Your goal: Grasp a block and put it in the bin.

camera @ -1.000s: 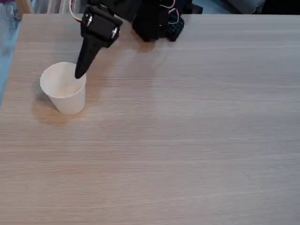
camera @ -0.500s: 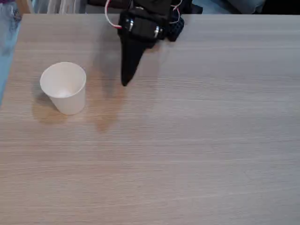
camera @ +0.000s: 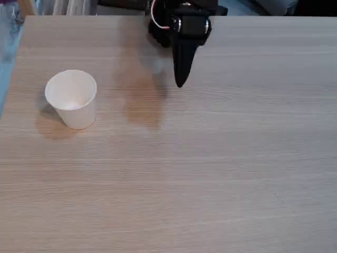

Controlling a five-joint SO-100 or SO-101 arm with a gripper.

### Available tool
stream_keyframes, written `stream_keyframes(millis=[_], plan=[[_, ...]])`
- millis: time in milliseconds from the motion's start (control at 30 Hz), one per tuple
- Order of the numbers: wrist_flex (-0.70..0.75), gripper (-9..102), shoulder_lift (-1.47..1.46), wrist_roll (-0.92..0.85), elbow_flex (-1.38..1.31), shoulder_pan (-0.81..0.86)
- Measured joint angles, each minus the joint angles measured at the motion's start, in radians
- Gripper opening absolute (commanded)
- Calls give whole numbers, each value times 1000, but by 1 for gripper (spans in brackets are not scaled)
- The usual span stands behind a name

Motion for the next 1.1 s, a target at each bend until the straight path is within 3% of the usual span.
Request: stream_keyframes(millis=[1100], plan=[[160, 0, 474, 71, 463, -38]])
